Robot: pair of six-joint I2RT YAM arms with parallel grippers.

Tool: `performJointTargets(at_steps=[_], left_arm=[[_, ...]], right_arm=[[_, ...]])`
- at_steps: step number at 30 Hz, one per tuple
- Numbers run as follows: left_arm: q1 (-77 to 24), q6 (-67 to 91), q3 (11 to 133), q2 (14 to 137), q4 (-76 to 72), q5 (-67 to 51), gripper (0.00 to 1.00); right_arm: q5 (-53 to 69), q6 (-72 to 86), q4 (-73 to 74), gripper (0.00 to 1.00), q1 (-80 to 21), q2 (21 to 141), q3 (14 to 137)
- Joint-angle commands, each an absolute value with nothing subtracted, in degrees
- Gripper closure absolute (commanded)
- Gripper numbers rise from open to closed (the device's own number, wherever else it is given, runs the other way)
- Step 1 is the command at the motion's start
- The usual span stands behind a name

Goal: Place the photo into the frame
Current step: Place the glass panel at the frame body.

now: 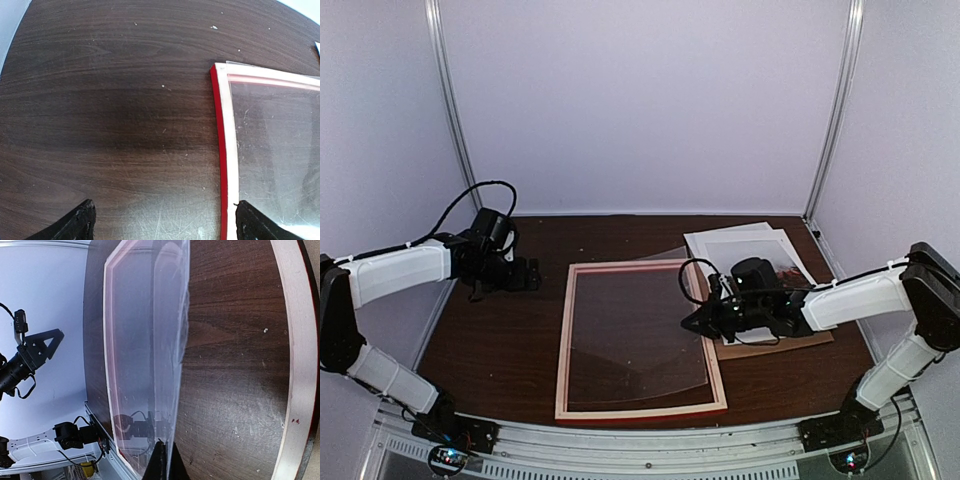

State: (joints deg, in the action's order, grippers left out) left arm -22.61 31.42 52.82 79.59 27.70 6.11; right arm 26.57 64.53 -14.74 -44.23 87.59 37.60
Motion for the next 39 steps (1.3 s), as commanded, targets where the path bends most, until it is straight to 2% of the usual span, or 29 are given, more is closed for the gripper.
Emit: performJointTargets(at_steps=[1, 39], left_arm=[[-23.0, 31.6, 52.4, 79.3, 25.4, 5.2, 0.02], [-23.4, 30.9, 51.8, 78.7, 24.9, 4.8, 0.02]], right_arm=[[26.7, 62.7, -14.9, 1.0, -44.9, 88.4, 39.7], [25.6, 60.0, -9.3, 1.0, -45.4, 84.8, 38.7]])
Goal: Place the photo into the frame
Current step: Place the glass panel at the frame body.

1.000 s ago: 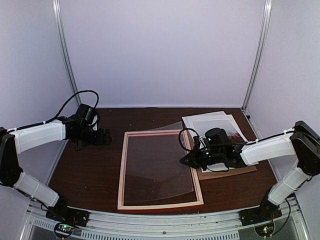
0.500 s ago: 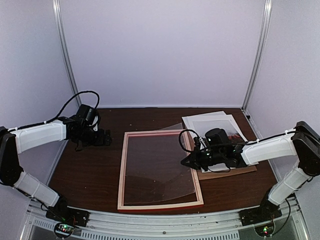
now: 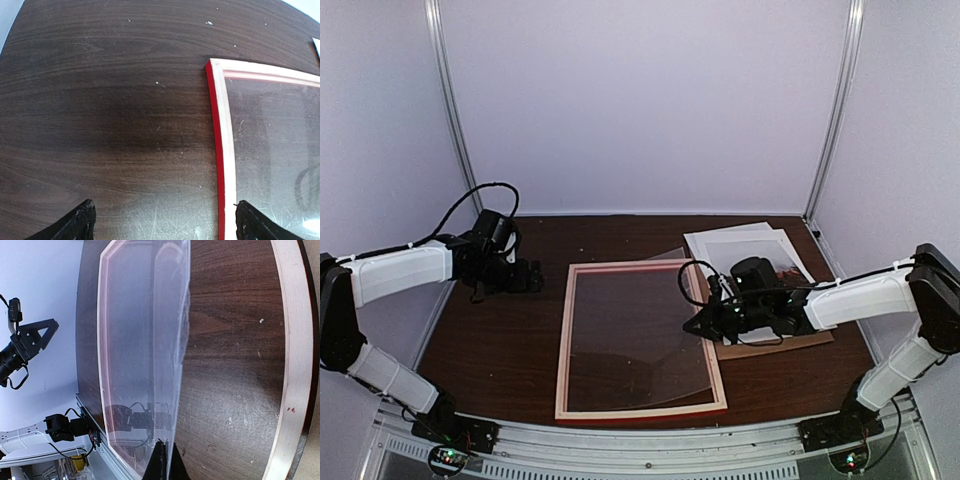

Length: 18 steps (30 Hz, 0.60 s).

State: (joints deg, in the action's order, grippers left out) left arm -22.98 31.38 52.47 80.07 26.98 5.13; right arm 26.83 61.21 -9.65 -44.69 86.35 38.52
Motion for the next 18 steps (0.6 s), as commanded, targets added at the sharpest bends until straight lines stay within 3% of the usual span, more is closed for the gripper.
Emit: performJointTargets(at_steps=[1, 18], left_arm=[[-23.5, 30.9, 51.8, 78.6, 24.9, 4.8, 0.02], [-23.5, 31.1, 51.3, 78.1, 24.9, 4.9, 0.02]], right_arm=[[25.5, 59.9, -9.3, 1.0, -45.3, 84.9, 38.7], [24.2, 58.8, -8.3, 1.0, -45.3, 84.9, 38.7]])
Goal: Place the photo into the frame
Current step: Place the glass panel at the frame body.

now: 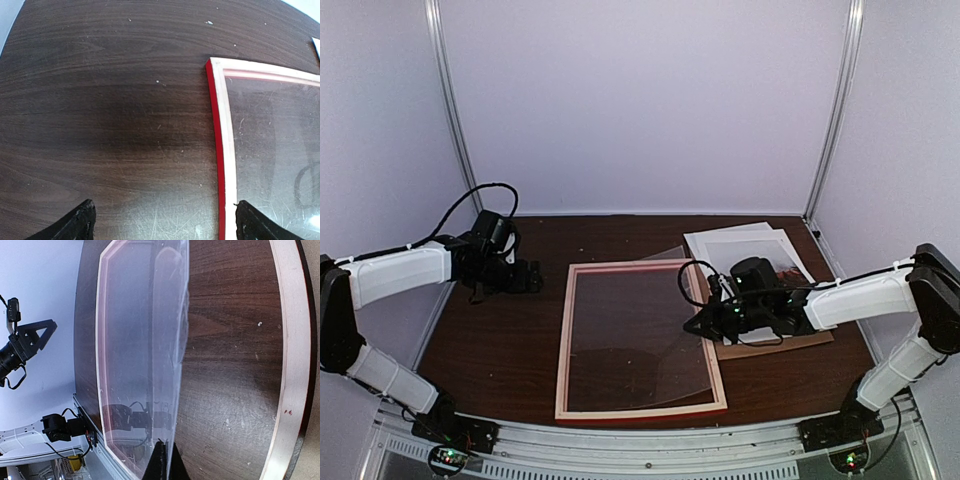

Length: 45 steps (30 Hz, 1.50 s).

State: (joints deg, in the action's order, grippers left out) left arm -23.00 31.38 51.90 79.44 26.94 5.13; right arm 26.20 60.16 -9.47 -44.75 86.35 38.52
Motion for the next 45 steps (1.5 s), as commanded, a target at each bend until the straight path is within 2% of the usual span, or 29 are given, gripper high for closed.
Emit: performJointTargets(at_steps=[1, 45], left_arm=[[-23.5, 31.1, 51.3, 78.1, 24.9, 4.9, 0.02], [-23.5, 31.0, 50.8, 77.9, 24.9, 4.8, 0.02]], right_arm=[[24.0, 58.7, -8.0, 1.0, -45.3, 84.9, 38.7], [23.3, 53.2, -6.1, 1.0, -45.2, 86.8, 41.5]])
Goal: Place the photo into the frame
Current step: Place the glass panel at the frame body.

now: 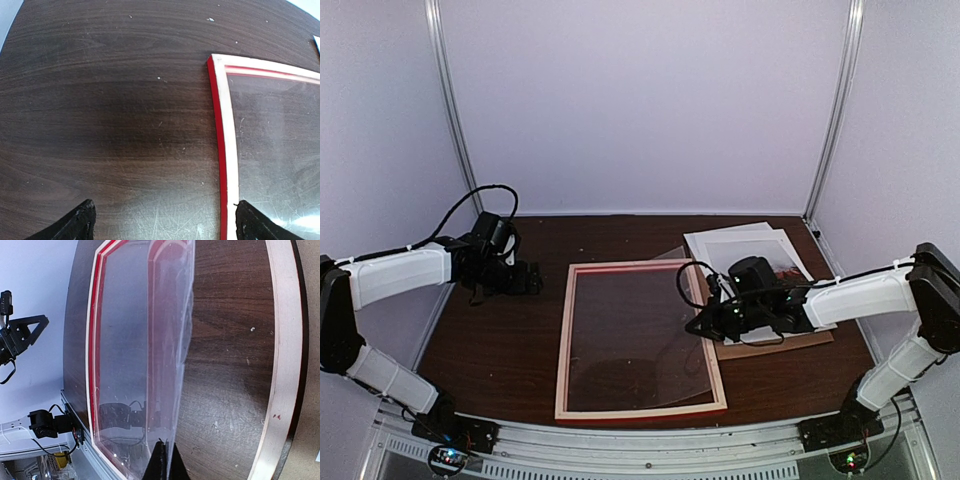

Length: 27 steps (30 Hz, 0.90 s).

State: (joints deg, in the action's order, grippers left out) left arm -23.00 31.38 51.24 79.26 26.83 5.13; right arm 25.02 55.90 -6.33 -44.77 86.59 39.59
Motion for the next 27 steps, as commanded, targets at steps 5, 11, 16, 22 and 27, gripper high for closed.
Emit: performJointTargets(at_steps=[5, 11, 16, 22, 27], left_arm=[[-23.5, 31.0, 50.9, 78.2, 24.8, 4.6, 0.02], [-23.5, 31.0, 51.1, 78.5, 24.8, 4.4, 0.02], [-23.5, 31.0, 51.0, 78.3, 24.8, 4.4, 0.02], [-23.5, 31.0, 50.8, 78.2, 24.8, 4.3, 0.02], [-23.5, 31.0, 50.6, 78.2, 24.8, 4.3, 0.02]], right_arm=[[23.1, 52.2, -5.5, 1.0, -45.3, 86.2, 42.1], [23.0, 51.5, -5.2, 1.0, -45.3, 85.6, 42.4], [22.9, 51.1, -5.3, 1.0, -45.2, 85.2, 42.4], [22.6, 50.7, -5.4, 1.0, -45.2, 85.9, 42.7], [22.8, 50.4, -5.6, 1.0, -45.3, 86.6, 43.1]])
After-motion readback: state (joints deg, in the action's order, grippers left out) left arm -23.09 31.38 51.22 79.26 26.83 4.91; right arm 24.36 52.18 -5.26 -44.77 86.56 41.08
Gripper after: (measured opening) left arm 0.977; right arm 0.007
